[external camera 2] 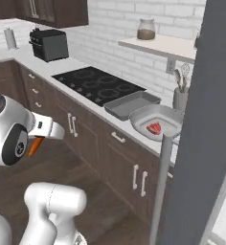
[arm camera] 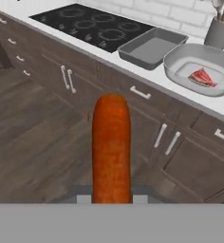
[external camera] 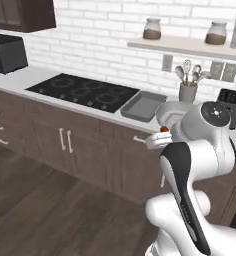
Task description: Place one carrot and one steak in each tupperware on the nearby counter, to pack two identical lunches.
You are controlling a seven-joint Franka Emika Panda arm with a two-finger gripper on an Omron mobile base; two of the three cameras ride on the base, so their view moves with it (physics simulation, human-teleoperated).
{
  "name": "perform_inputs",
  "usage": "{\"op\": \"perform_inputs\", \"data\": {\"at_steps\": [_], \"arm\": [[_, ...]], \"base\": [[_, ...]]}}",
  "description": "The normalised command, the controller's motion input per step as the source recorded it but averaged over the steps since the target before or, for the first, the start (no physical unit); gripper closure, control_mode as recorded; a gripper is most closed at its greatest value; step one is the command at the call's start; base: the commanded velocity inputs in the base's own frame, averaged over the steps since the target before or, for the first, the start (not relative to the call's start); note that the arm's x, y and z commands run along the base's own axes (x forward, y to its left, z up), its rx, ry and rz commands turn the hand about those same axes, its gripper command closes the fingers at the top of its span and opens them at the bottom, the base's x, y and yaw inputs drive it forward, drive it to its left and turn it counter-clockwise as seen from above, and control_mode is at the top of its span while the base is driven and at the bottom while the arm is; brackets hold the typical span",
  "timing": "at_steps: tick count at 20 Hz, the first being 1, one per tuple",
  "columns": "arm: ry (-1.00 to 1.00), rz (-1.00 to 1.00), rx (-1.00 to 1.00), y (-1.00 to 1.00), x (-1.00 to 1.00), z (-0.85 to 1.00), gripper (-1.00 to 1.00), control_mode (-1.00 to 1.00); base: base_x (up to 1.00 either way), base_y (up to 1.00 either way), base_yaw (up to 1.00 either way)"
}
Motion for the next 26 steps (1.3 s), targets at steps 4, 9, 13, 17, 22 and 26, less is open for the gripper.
{"op": "perform_inputs", "data": {"at_steps": [4,9,13,17,22,26], "arm": [[0.0,0.0,0.0,0.0,0.0,0.0,1.0,1.0],[0.0,0.0,0.0,0.0,0.0,0.0,1.0,1.0],[0.0,0.0,0.0,0.0,0.0,0.0,1.0,1.0],[0.0,0.0,0.0,0.0,0.0,0.0,1.0,1.0],[-0.12,-0.34,-0.11,0.09,0.31,-0.49,1.0,-1.0],[0.03,-0.12,0.0,0.23,0.89,-0.54,1.0,-1.0]], "base": [[0.96,0.0,-0.49],[1.0,0.0,-0.46],[0.86,0.0,-0.53],[0.21,0.0,-0.57],[0.03,0.0,-0.11],[0.0,0.0,0.0]]}}
